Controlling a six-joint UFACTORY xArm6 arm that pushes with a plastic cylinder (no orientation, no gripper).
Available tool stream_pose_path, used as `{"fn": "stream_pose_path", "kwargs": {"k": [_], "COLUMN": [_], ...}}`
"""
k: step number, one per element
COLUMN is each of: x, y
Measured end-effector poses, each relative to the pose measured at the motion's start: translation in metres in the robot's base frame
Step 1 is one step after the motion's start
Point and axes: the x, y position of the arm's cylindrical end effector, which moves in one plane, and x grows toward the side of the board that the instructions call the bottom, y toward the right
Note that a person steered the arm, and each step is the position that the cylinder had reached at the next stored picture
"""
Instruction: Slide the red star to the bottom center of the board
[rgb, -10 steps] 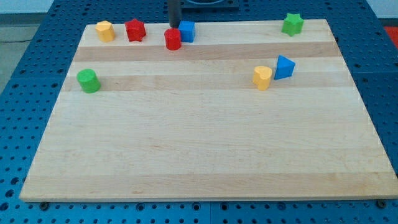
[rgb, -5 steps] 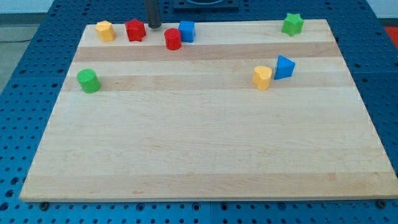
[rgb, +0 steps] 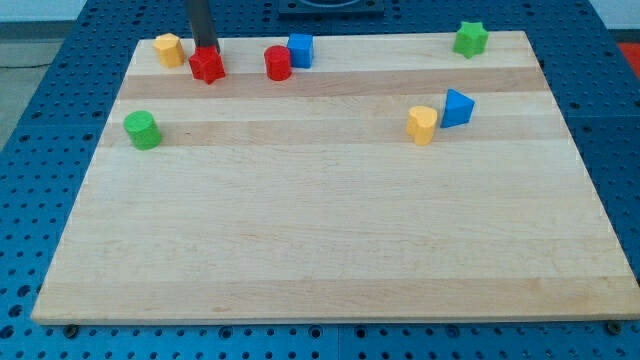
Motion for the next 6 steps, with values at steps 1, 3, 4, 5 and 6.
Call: {"fn": "stream_pose_path", "kwargs": {"k": [1,3,4,5,6], "x": [0.026,0.067,0.095,0.121,0.151], "y": [0.000,0.000,0.000,0.014,0.031]}}
